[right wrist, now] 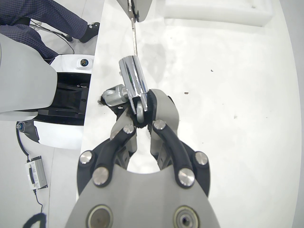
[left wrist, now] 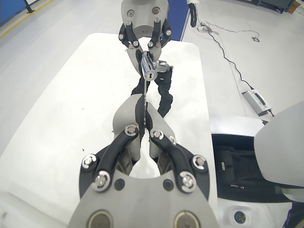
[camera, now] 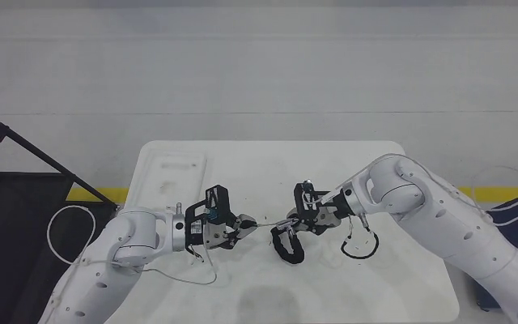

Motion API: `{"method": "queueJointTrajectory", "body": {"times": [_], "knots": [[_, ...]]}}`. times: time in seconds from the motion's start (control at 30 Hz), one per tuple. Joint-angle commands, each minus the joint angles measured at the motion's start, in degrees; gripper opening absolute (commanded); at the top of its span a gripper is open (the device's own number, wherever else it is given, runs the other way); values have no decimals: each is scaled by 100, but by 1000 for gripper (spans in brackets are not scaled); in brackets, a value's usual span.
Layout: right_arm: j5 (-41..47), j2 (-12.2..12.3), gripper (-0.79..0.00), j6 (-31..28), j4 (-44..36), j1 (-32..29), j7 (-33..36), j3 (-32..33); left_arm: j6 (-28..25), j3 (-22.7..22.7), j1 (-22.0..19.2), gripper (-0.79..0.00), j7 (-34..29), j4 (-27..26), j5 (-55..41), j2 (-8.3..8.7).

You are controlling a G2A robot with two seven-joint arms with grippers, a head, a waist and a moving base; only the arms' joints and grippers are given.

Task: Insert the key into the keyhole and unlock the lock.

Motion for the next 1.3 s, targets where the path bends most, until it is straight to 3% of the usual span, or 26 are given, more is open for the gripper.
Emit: {"method": "queueJointTrajectory", "body": {"times": [0.0,1.27], "knots": [[12,-3,-785,-5,15,27,-5,-28,-4,8,-3,-785,8,-7,5,1],[115,-83,-785,26,184,135,26,-165,43,79,-15,-785,77,-30,122,25]]}}
